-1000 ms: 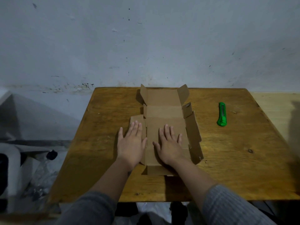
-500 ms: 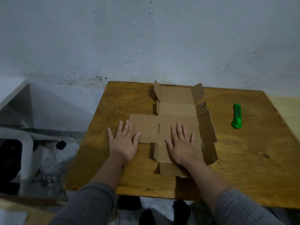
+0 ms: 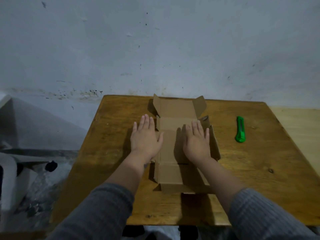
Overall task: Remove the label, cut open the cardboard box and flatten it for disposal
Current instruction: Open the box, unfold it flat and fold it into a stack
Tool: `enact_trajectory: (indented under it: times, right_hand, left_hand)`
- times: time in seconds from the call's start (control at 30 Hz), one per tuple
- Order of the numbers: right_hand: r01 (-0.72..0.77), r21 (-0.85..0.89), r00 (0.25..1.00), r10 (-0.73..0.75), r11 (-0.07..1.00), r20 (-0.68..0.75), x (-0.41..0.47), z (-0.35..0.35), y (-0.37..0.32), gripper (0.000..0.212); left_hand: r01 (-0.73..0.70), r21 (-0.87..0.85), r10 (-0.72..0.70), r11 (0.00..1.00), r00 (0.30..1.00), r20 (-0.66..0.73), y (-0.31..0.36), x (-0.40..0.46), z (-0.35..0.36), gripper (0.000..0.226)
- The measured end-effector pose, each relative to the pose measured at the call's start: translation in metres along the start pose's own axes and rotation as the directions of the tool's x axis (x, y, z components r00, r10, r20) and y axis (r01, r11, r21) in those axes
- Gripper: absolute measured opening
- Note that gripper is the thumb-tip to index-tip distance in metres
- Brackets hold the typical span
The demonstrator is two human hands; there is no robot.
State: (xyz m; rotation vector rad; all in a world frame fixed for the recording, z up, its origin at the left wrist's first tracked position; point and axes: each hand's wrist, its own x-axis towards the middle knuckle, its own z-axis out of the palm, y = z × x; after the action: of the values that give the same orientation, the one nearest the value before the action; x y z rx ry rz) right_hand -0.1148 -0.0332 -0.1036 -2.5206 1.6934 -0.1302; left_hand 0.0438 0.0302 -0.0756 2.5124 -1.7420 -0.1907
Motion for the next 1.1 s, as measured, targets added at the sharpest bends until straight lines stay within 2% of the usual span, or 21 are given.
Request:
enact_trajectory:
  times: [0.1, 0.23, 0.43, 0.5, 0.57, 0.63, 0.7, 0.77, 0.93, 1.1]
  right_hand:
    - [-0.017, -0.151, 1.0, 0.018, 0.988, 0.001, 0.026, -0.004, 0.015, 0.059]
    - [-0.125, -0.194, 0.989, 0.138, 0.973, 0.053, 0.049, 0.003, 0.038, 0.062]
    - [-0.183, -0.034, 0.972, 0.186, 0.983, 0.142, 0.056, 0.027, 0.064, 0.064]
    - [-0.173, -0.014, 0.97, 0.173, 0.985, 0.169, 0.057, 0.032, 0.069, 0.064]
    - [-0.173, 0.034, 0.977, 0.167, 0.984, 0.135, 0.064, 0.032, 0.071, 0.063]
    - [-0.193, 0.21, 0.981, 0.191, 0.959, 0.027, 0.079, 0.027, 0.07, 0.059]
    - [-0.223, 0.473, 0.956, 0.287, 0.853, -0.067, 0.099, 0.014, 0.067, 0.053]
    - [-0.261, 0.649, 0.921, 0.385, 0.715, -0.053, 0.12, 0.0, 0.063, 0.05]
    - [-0.33, 0.794, 0.889, 0.452, 0.511, 0.079, 0.153, -0.017, 0.069, 0.047]
    - [-0.264, 0.925, 0.879, 0.464, 0.275, 0.113, 0.161, -0.031, 0.078, 0.054]
  left_hand:
    - [-0.099, 0.074, 0.097, 0.992, 0.995, 0.027, 0.021, 0.012, 0.006, 0.072]
    - [-0.076, 0.182, 0.059, 0.98, 0.993, 0.099, 0.028, 0.021, 0.027, 0.085]
    - [0.006, 0.106, -0.021, 0.994, 0.989, 0.146, 0.007, 0.022, 0.055, 0.103]
    - [0.002, 0.074, -0.01, 0.997, 0.994, 0.11, 0.002, 0.02, 0.062, 0.107]
    - [-0.019, 0.044, 0.016, 0.999, 0.998, 0.053, 0.0, 0.019, 0.067, 0.11]
    - [-0.024, 0.019, 0.024, 1.0, 0.999, 0.026, -0.001, 0.019, 0.068, 0.11]
    - [-0.007, -0.001, 0.007, 1.0, 1.0, 0.023, 0.0, 0.02, 0.068, 0.11]
    - [0.007, -0.006, -0.007, 1.0, 1.0, 0.025, 0.002, 0.02, 0.068, 0.11]
    - [0.004, -0.01, -0.004, 1.0, 1.0, 0.009, 0.003, 0.035, 0.068, 0.111]
    - [0.001, 0.028, 0.0, 1.0, 1.0, -0.025, 0.008, 0.047, 0.07, 0.11]
